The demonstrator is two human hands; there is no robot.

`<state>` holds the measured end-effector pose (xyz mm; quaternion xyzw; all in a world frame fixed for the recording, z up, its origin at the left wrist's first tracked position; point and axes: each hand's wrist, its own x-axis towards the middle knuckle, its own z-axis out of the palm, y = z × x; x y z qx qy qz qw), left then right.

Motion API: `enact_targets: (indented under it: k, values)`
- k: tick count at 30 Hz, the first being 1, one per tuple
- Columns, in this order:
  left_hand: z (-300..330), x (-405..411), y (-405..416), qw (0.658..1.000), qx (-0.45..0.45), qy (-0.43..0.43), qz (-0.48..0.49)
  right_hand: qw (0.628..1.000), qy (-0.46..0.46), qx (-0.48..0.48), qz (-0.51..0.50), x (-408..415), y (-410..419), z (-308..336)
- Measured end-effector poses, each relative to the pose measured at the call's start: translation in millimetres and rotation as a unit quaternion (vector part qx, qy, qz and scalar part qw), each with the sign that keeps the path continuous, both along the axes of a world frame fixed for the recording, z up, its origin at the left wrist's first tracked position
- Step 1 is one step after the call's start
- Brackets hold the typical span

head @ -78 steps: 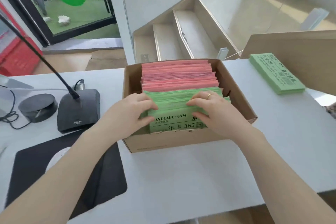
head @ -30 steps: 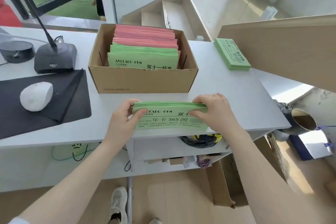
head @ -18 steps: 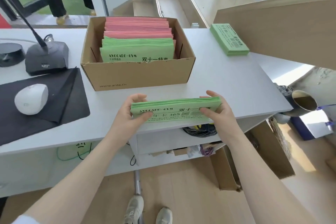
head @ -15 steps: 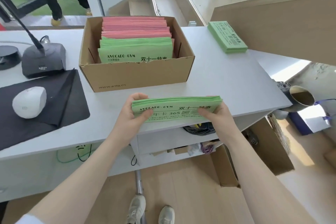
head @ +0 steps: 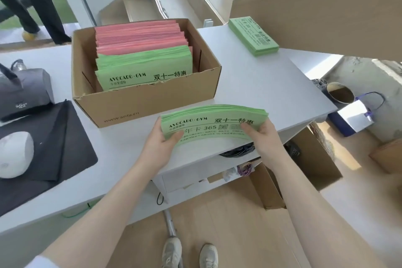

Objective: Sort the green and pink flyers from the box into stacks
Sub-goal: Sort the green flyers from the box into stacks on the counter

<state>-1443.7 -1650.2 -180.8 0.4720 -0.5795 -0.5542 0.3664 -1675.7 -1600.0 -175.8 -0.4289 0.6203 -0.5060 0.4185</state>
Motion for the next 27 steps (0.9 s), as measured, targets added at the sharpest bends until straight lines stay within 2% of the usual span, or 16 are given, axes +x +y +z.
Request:
enact_targets:
  k: [7,10,13,21,24,27]
  values:
    - [12.9,-27.4,-18.2,0.994,-0.07,-0.06,-0.056,0.998,-0.023,-0.011,-0.061,-21.4,3.5,4.8]
    - [19.3,-61.8,-25.4,0.99,-0.108,-0.069,-0.061,0.99,-0.025,-0.01,-0.138,-50.3,2.7,6.2]
    - [25.6,-104.8,-36.7,0.984,-0.142,-0.08,-0.069,0.978,0.024,-0.003,-0.207,-89.5,-5.5,12.0]
    - [32.6,-215.0,-119.2,0.958,-0.184,-0.218,0.017,0.975,0.182,0.092,-0.089,-184.4,-78.3,7.1]
    - [28.7,-243.9,-154.3,0.93,-0.211,-0.294,0.066,0.976,0.183,0.1,-0.061,-200.5,-116.5,6.1]
    - [15.8,-265.0,-186.2,0.887,-0.24,-0.382,0.098,0.976,0.185,0.103,-0.042,-208.2,-150.9,2.1]
